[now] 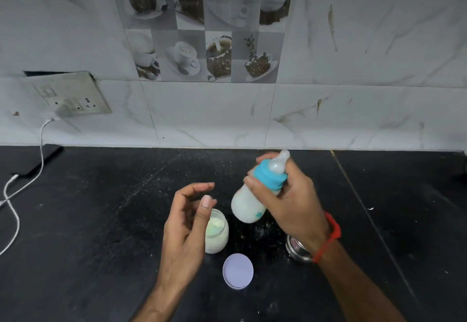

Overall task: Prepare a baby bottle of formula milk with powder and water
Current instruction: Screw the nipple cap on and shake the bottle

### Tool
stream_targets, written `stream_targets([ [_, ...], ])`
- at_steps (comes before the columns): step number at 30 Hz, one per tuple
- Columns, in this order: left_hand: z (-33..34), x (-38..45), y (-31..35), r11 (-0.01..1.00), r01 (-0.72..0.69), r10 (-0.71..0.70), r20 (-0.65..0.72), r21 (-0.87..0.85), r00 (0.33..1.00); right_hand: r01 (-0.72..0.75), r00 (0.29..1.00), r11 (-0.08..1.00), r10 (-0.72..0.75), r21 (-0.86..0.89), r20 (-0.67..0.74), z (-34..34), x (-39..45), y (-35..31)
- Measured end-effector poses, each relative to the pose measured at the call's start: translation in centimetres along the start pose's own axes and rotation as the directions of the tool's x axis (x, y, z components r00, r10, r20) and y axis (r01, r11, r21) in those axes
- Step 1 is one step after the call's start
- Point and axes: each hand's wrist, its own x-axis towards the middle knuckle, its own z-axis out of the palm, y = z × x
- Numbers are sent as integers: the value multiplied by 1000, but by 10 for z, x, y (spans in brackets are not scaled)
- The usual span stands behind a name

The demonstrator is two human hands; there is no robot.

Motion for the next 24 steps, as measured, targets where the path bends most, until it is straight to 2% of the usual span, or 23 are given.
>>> stream_targets([
  [3, -1, 7, 2, 1000, -18, 18, -3, 12, 1000, 70, 995, 986, -58, 152, -86, -8, 6, -7],
  [5, -1, 10, 4, 1000, -25, 25, -7, 14, 1000, 91, 989, 984, -71, 153, -128, -8, 11, -7],
  [8, -4, 8, 4, 999, -34, 34, 4, 35, 999, -39, 999, 999, 40, -27, 24, 5, 3, 5],
  [9, -6, 6, 5, 998, -38, 37, 4, 40, 999, -54, 998, 998, 54, -21, 28, 8, -2, 6],
  [11, -8, 14, 8, 998, -61, 61, -8, 34, 998, -6, 998, 996, 13, 94, -67, 2, -1, 0],
  [13, -8, 26, 12, 996, -76, 77, -15, 37, 997, 50, 991, 991, -33, 127, -133, -3, 6, -7],
  [17, -11, 33, 15, 995, -93, 94, -4, 37, 996, -17, 999, 995, 21, -98, 34, 4, -3, -1],
  [21, -13, 38, 13, 994, -103, 103, -3, 36, 995, 87, 995, 996, -88, -13, -54, 4, -5, -7],
  [24, -13, 38, 13, 995, -98, 98, 14, 32, 995, 42, 997, 995, -36, -89, 65, 16, -11, -6],
])
